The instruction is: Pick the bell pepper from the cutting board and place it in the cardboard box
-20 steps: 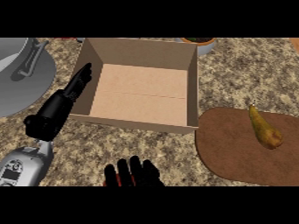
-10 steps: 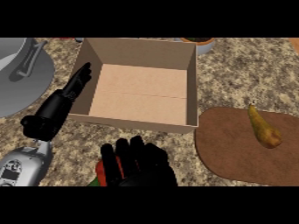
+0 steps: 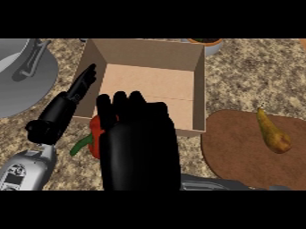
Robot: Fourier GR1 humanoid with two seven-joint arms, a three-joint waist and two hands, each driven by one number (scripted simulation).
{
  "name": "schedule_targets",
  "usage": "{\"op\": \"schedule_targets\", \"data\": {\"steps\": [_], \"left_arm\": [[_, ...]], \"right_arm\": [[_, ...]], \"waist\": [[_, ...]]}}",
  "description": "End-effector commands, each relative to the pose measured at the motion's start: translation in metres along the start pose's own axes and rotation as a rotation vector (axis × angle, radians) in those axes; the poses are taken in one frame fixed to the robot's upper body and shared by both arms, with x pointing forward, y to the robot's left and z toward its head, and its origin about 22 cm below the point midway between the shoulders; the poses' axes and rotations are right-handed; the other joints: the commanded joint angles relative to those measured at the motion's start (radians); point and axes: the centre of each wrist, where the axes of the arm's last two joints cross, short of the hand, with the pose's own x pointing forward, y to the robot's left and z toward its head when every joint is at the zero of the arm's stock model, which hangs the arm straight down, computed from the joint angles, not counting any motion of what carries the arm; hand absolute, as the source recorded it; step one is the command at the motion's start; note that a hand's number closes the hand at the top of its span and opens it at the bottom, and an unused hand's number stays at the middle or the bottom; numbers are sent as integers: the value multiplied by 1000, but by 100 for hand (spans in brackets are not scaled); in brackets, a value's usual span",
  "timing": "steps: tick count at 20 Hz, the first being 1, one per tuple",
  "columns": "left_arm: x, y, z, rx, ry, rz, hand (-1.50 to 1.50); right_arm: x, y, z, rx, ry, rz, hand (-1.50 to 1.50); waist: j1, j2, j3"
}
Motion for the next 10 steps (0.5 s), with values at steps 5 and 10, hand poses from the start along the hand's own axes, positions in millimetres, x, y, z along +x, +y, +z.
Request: {"op": "schedule_targets", "data": {"steps": [5, 10], "left_arm": [[-19, -39, 5, -71, 85, 74, 0], [-25, -30, 7, -59, 86, 72, 0]], "right_arm": [[9, 17, -45, -13, 229, 42, 150], [1, 37, -76, 21, 235, 98, 150]], "waist": [[-3, 13, -9], [-5, 18, -9]]}}
